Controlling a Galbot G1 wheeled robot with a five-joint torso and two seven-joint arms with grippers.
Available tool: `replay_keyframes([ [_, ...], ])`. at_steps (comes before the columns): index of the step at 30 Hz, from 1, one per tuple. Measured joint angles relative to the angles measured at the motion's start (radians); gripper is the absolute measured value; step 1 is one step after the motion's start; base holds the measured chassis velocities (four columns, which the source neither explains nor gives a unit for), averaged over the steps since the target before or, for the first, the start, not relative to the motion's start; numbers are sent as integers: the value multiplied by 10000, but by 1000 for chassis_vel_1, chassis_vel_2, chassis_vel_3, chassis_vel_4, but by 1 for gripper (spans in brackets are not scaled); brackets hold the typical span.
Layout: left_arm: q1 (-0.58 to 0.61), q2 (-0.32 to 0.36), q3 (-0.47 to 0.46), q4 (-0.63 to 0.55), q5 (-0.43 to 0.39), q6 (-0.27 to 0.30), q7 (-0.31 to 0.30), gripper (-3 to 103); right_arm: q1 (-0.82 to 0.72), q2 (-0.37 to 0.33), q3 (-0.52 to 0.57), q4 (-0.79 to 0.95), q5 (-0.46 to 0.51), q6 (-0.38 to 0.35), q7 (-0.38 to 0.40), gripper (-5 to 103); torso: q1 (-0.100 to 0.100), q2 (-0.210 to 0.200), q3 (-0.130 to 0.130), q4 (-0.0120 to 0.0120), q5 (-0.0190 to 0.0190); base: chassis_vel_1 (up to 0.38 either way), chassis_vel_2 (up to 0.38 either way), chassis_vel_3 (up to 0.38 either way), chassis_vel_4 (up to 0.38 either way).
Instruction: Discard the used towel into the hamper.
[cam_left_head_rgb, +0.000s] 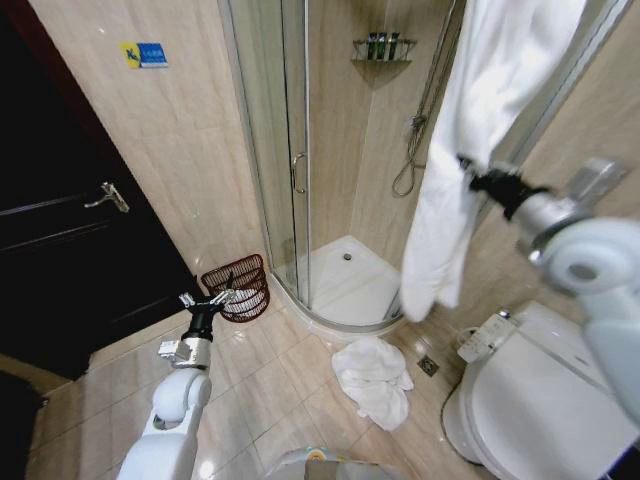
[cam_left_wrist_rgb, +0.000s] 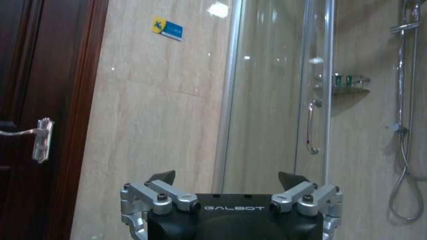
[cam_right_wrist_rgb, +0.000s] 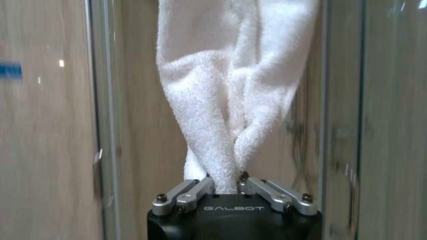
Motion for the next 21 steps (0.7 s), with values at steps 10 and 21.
replay_keyframes([
  [10,295,-142,99,-94,-13,-122,1,100,-2698,1964,195,789,-3522,724,-1390,9,0,0,0,1,-6,0,0,0,0],
  [21,274,-56,108,-273,-155,-118,10,100,-3517,2196,776,1734,-4954,1354,-1592,9,0,1,-3,1,-19,0,0,0,0],
])
